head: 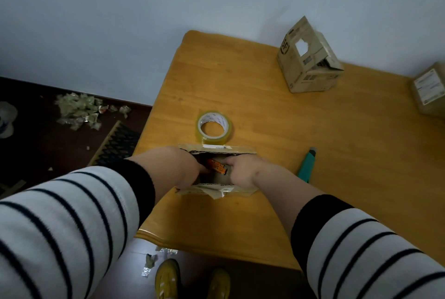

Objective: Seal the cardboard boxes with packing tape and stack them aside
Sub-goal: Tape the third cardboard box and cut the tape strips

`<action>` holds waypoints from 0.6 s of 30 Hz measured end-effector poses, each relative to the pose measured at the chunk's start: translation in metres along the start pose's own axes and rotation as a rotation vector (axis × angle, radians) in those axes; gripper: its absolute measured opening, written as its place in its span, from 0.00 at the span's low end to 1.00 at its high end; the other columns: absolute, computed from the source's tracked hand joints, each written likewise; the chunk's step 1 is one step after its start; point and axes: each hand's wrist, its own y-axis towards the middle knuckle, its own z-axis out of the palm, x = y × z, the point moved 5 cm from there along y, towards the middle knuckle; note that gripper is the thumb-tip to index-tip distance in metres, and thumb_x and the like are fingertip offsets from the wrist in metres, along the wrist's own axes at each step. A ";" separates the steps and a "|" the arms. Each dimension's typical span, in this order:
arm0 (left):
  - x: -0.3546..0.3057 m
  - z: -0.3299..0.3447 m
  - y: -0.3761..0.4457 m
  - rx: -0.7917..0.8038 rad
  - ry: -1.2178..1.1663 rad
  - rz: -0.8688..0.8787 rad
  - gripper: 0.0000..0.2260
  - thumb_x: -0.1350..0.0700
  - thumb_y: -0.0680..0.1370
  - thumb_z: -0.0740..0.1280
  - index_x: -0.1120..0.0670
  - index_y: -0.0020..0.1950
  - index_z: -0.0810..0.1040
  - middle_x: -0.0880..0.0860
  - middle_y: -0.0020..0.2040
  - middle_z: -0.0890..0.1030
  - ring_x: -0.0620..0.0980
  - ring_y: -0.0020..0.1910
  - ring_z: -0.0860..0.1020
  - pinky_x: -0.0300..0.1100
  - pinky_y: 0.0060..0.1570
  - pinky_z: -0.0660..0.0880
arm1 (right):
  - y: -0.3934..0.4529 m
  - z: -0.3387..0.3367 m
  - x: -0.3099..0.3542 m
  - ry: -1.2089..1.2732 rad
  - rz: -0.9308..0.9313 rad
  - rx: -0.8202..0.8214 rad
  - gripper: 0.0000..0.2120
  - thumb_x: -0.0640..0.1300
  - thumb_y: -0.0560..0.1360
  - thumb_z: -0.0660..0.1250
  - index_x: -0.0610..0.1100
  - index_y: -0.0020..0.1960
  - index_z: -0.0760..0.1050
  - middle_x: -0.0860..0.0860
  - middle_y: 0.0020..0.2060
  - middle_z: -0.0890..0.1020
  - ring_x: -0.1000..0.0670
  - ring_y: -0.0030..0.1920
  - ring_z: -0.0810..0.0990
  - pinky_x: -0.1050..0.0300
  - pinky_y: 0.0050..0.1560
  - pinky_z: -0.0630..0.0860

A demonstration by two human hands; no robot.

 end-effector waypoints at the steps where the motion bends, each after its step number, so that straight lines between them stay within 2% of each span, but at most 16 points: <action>1: 0.001 0.000 0.001 0.003 0.007 -0.011 0.33 0.61 0.80 0.60 0.40 0.80 0.50 0.53 0.70 0.71 0.57 0.64 0.73 0.47 0.52 0.73 | 0.001 0.000 0.000 -0.020 0.006 0.017 0.32 0.43 0.75 0.53 0.64 0.76 0.57 0.52 0.66 0.75 0.45 0.63 0.73 0.40 0.69 0.67; 3: 0.003 0.001 0.003 -0.005 -0.030 -0.032 0.33 0.61 0.80 0.60 0.41 0.80 0.51 0.54 0.65 0.74 0.56 0.59 0.76 0.47 0.52 0.75 | 0.001 0.000 0.000 -0.083 0.018 0.066 0.33 0.42 0.74 0.53 0.62 0.77 0.57 0.50 0.69 0.72 0.43 0.68 0.70 0.40 0.70 0.66; 4: 0.003 0.002 0.003 -0.011 -0.070 -0.035 0.34 0.61 0.79 0.61 0.40 0.79 0.50 0.55 0.58 0.76 0.55 0.52 0.77 0.46 0.48 0.76 | 0.000 0.000 0.001 -0.114 0.020 0.092 0.32 0.41 0.73 0.53 0.60 0.76 0.61 0.50 0.70 0.72 0.43 0.68 0.71 0.41 0.68 0.68; 6: 0.005 0.004 0.002 -0.073 -0.190 -0.006 0.28 0.56 0.81 0.60 0.40 0.77 0.54 0.53 0.47 0.74 0.53 0.43 0.76 0.46 0.43 0.76 | -0.002 -0.001 0.003 -0.134 0.019 0.095 0.25 0.41 0.74 0.54 0.52 0.70 0.71 0.47 0.64 0.77 0.44 0.60 0.76 0.46 0.61 0.75; 8: 0.012 0.009 0.000 -0.223 -0.359 0.022 0.16 0.46 0.83 0.57 0.43 0.71 0.63 0.53 0.47 0.76 0.53 0.45 0.76 0.49 0.47 0.77 | -0.004 -0.002 0.004 -0.106 0.035 0.071 0.20 0.40 0.77 0.55 0.46 0.66 0.75 0.44 0.59 0.79 0.44 0.55 0.78 0.50 0.57 0.78; 10: 0.018 0.016 -0.006 -0.360 -0.467 0.023 0.13 0.41 0.82 0.57 0.44 0.64 0.66 0.53 0.46 0.78 0.52 0.44 0.77 0.50 0.47 0.78 | -0.006 -0.002 0.003 -0.065 0.034 0.021 0.18 0.41 0.79 0.57 0.44 0.65 0.76 0.43 0.59 0.79 0.43 0.56 0.79 0.51 0.57 0.79; 13: 0.020 0.022 -0.009 -0.477 -0.529 0.010 0.12 0.39 0.80 0.58 0.44 0.58 0.66 0.51 0.43 0.77 0.49 0.42 0.76 0.50 0.45 0.78 | -0.006 -0.006 -0.007 0.176 0.040 -0.110 0.15 0.41 0.76 0.64 0.43 0.60 0.79 0.45 0.55 0.81 0.46 0.52 0.79 0.52 0.53 0.80; 15: 0.020 0.025 -0.008 -0.497 -0.561 0.018 0.11 0.40 0.81 0.58 0.43 0.59 0.66 0.50 0.44 0.77 0.48 0.42 0.76 0.47 0.44 0.76 | -0.005 -0.011 -0.014 0.335 0.037 -0.206 0.14 0.40 0.74 0.67 0.42 0.59 0.79 0.46 0.55 0.81 0.47 0.50 0.79 0.55 0.47 0.79; 18: 0.024 0.028 -0.009 -0.518 -0.675 0.026 0.12 0.45 0.82 0.58 0.42 0.65 0.68 0.50 0.51 0.76 0.48 0.46 0.76 0.42 0.45 0.73 | -0.005 -0.021 -0.029 0.510 0.134 -0.374 0.16 0.39 0.75 0.65 0.46 0.62 0.76 0.45 0.58 0.75 0.47 0.50 0.77 0.59 0.40 0.74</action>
